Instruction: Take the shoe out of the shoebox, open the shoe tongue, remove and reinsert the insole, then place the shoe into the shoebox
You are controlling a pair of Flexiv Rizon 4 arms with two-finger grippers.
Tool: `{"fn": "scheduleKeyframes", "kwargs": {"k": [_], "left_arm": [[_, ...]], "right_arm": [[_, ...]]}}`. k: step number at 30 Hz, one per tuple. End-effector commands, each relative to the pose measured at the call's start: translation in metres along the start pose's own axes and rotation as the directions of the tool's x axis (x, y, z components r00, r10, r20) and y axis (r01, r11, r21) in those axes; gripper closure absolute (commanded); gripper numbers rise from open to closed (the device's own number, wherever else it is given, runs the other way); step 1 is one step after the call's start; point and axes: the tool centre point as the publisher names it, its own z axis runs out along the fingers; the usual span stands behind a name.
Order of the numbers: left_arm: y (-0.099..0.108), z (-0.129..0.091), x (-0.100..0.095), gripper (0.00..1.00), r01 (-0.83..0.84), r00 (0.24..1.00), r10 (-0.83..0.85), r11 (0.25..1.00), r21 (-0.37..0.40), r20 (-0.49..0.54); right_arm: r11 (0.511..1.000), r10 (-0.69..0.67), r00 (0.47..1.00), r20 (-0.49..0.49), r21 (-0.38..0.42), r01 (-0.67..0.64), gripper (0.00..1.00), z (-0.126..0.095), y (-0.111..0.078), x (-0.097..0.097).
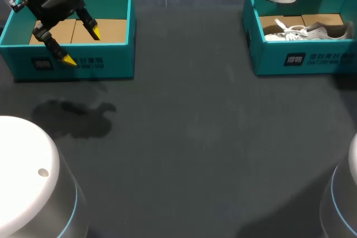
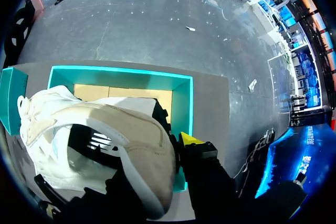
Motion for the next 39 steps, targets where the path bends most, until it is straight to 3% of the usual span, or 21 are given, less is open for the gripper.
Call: {"fn": "scheduleKeyframes", "kwargs": {"k": [1,14,39], "left_arm": [[0.000,0.000,-0.001,0.00,-0.001,1.000,0.001,1.000,-0.002,-0.003],[0.000,0.000,-0.001,0.00,-0.001,1.000,0.001,1.000,-0.002,-0.003],[0.000,0.000,-0.001,0.00,-0.001,1.000,0.001,1.000,-0.002,-0.003]], "right_arm": [[0.999,0.030,1.000,0.009,0.032,-0.030,1.00,0.010,0.004,0.001],[0.990,0.115,0.992,0.059,0.078,-0.120,1.00,0.034,0.004,-0.006],[0.983,0.134,0.987,0.086,0.111,-0.144,1.00,0.062,0.003,-0.006]]}}
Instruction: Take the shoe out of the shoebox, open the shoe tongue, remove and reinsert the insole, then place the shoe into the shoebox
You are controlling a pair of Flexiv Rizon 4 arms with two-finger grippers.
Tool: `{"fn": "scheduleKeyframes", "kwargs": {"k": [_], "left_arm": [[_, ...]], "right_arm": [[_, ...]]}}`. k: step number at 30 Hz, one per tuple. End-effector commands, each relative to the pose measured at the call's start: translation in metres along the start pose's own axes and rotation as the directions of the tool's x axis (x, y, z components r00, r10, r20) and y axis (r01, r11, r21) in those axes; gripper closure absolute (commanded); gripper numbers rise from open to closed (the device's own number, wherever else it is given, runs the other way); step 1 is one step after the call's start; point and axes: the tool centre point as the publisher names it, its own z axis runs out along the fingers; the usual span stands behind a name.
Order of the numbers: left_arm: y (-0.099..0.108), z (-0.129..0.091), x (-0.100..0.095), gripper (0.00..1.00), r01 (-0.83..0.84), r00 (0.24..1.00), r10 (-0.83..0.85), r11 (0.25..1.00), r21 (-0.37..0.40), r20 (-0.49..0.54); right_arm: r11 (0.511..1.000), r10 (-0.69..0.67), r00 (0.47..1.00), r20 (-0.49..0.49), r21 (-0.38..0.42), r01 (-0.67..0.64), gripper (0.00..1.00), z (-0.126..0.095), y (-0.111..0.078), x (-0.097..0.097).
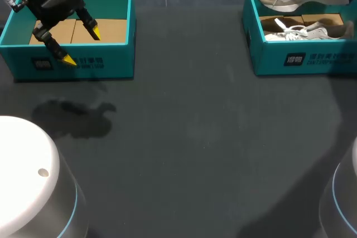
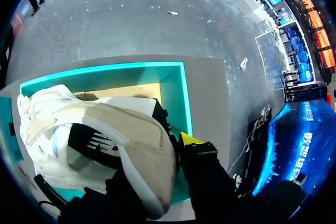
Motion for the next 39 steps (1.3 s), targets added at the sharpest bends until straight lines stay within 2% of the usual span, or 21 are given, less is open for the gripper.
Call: {"fn": "scheduleKeyframes", "kwargs": {"k": [1,17,31,39], "left_arm": [[0.000,0.000,-0.001,0.00,-0.001,1.000,0.001,1.000,-0.002,-0.003],[0.000,0.000,-0.001,0.00,-0.001,1.000,0.001,1.000,-0.002,-0.003],[0.000,0.000,-0.001,0.00,-0.001,1.000,0.001,1.000,-0.002,-0.003],[0.000,0.000,-0.001,0.00,-0.001,1.000,0.001,1.000,-0.002,-0.003]], "right_arm": [[1.000,0.001,1.000,0.002,0.007,-0.002,1.00,0.003,0.001,0.003],[1.000,-0.009,1.000,0.005,0.022,0.009,1.00,0.016,-0.003,0.016],[0.999,0.007,1.000,-0.003,0.049,-0.007,1.00,0.035,0.004,0.016],[0.999,0.002,1.000,-0.006,0.038,-0.002,1.00,0.042,0.008,0.018]]}}
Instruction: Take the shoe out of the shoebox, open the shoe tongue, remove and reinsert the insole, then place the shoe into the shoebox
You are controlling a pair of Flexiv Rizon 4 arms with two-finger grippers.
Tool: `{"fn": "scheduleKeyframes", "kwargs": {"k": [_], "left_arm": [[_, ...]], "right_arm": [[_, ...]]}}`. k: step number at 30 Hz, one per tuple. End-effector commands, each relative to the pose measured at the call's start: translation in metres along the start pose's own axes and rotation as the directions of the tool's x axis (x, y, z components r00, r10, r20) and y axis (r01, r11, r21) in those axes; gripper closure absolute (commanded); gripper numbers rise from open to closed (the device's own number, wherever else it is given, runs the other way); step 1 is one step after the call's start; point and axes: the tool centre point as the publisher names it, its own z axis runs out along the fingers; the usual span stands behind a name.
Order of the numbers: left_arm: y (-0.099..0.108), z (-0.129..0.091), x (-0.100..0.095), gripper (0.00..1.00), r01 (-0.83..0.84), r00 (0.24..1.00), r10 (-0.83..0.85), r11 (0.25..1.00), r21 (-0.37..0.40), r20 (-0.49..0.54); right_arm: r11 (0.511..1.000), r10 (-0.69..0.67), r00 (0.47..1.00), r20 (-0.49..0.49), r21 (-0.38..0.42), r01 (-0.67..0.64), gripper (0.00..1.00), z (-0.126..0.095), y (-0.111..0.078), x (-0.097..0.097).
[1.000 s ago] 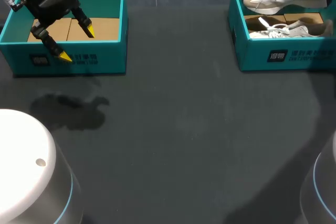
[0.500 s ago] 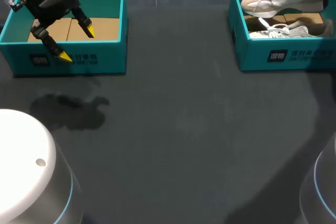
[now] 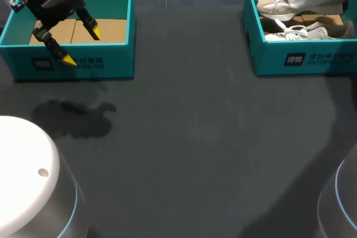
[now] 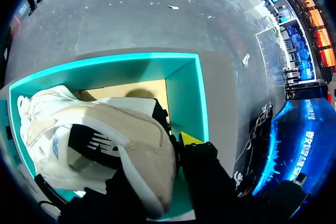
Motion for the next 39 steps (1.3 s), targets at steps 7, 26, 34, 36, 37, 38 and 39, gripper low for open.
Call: {"fn": "scheduleKeyframes", "kwargs": {"k": [7,26,34,36,37,38,39], "left_arm": [[0.000,0.000,-0.001,0.00,-0.001,1.000,0.001,1.000,-0.002,-0.003],[0.000,0.000,-0.001,0.00,-0.001,1.000,0.001,1.000,-0.002,-0.003],[0.000,0.000,-0.001,0.00,-0.001,1.000,0.001,1.000,-0.002,-0.003],[0.000,0.000,-0.001,0.00,-0.001,1.000,0.001,1.000,-0.002,-0.003],[0.000,0.000,-0.001,0.00,-0.001,1.000,0.001,1.000,-0.002,-0.003],[0.000,0.000,-0.001,0.00,-0.001,1.000,0.001,1.000,-0.002,-0.003],[0.000,0.000,-0.001,0.00,-0.001,1.000,0.001,1.000,-0.002,-0.003]], "right_arm": [[1.000,-0.009,1.000,0.005,0.006,0.009,1.00,0.013,0.008,-0.001],[0.997,0.010,0.999,-0.044,0.071,-0.007,1.00,0.046,0.007,0.009],[0.998,-0.015,0.999,-0.047,0.066,0.018,1.00,0.054,0.010,0.013],[0.998,-0.018,0.999,-0.047,0.067,0.021,1.00,0.057,0.011,0.013],[0.997,-0.019,0.999,-0.048,0.069,0.023,1.00,0.059,0.011,0.013],[0.997,-0.022,0.999,-0.050,0.070,0.026,1.00,0.059,0.011,0.013],[0.997,-0.024,0.998,-0.052,0.072,0.028,1.00,0.061,0.011,0.014]]}}
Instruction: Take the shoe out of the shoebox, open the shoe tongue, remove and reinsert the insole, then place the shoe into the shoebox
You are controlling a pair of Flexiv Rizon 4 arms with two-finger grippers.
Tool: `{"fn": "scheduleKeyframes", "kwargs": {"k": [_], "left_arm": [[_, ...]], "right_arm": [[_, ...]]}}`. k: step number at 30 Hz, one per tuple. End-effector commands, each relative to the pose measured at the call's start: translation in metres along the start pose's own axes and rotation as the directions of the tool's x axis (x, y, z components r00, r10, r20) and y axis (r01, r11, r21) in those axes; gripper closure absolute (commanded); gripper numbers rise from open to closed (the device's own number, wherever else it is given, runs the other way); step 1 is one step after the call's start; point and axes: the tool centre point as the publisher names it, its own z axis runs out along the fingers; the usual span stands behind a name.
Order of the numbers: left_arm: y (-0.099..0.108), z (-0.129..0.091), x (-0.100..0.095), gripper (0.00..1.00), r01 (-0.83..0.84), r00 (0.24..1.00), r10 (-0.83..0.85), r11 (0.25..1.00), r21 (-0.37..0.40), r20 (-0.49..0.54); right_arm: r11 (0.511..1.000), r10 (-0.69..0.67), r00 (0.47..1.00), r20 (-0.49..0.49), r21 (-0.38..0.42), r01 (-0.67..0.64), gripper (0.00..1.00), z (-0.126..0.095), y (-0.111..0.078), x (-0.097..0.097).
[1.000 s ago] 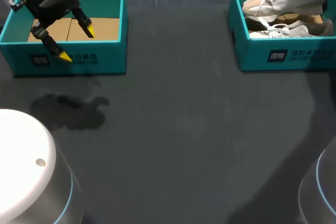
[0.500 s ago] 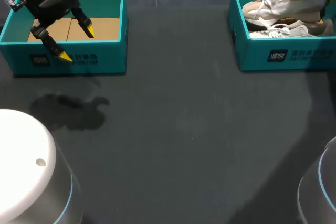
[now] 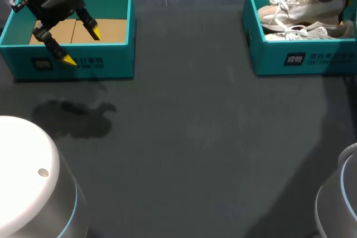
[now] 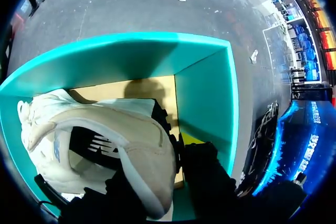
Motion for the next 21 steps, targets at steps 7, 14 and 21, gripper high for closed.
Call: {"fn": "scheduleKeyframes", "kwargs": {"k": [7,14,21], "left_arm": [[0.000,0.000,-0.001,0.00,-0.001,1.000,0.001,1.000,-0.002,-0.003],[0.000,0.000,-0.001,0.00,-0.001,1.000,0.001,1.000,-0.002,-0.003],[0.000,0.000,-0.001,0.00,-0.001,1.000,0.001,1.000,-0.002,-0.003]], "right_arm": [[0.999,-0.024,1.000,-0.019,0.025,0.024,1.00,0.017,0.007,0.006],[0.999,-0.026,0.999,-0.025,0.033,0.027,1.00,0.020,0.007,0.008],[0.998,-0.034,0.999,-0.038,0.052,0.035,1.00,0.028,0.006,0.008]]}}
